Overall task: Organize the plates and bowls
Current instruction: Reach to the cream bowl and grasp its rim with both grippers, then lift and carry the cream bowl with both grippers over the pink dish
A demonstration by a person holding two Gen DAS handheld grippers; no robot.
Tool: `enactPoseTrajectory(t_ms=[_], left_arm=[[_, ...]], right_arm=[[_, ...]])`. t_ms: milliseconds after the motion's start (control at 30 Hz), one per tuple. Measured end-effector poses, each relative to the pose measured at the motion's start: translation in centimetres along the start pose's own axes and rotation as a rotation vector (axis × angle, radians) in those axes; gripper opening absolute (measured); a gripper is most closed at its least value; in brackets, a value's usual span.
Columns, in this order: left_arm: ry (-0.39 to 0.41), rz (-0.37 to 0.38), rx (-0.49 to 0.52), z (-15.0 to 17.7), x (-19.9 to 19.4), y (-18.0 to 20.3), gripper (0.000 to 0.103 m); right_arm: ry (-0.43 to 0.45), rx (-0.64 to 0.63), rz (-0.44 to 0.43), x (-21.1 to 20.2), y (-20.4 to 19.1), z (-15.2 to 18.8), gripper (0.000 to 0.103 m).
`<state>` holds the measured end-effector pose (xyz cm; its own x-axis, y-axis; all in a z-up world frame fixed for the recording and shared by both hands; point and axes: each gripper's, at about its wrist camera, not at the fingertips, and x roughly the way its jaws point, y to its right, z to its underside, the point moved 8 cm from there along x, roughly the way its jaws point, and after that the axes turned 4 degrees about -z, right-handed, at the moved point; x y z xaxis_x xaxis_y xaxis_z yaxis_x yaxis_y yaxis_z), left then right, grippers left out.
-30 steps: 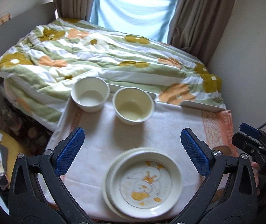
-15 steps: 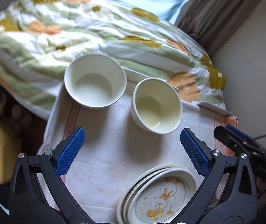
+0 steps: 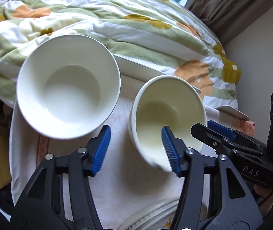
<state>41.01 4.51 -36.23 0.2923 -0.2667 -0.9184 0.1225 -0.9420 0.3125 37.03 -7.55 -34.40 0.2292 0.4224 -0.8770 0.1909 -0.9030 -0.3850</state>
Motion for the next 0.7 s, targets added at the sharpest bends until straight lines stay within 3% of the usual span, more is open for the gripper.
enactPoseTrajectory(t_ms=[67, 133, 167, 300, 700], left_arm=[[-0.003, -0.003, -0.006, -0.3, 0.5, -0.1, 0.039], [-0.004, -0.016, 0.005, -0.5, 0.9, 0.0, 0.034], [-0.006, -0.023, 0.014, -0.5, 1.0, 0.0, 0.025], [-0.01, -0.032, 0.03, -0.6, 1.4, 0.0, 0.017], [-0.001, -0.06, 0.083, -0.5, 1.0, 0.5, 0.014]], right_arm=[[-0.014, -0.01, -0.007, 0.6, 0.0, -0.3, 0.047], [-0.028, -0.02, -0.022, 1.1, -0.1, -0.5, 0.035], [-0.034, -0.023, -0.03, 1.3, -0.2, -0.5, 0.033], [-0.045, -0.021, -0.047, 2.0, -0.5, -0.7, 0.017], [-0.023, -0.006, -0.045, 1.5, -0.2, -1.0, 0.014]])
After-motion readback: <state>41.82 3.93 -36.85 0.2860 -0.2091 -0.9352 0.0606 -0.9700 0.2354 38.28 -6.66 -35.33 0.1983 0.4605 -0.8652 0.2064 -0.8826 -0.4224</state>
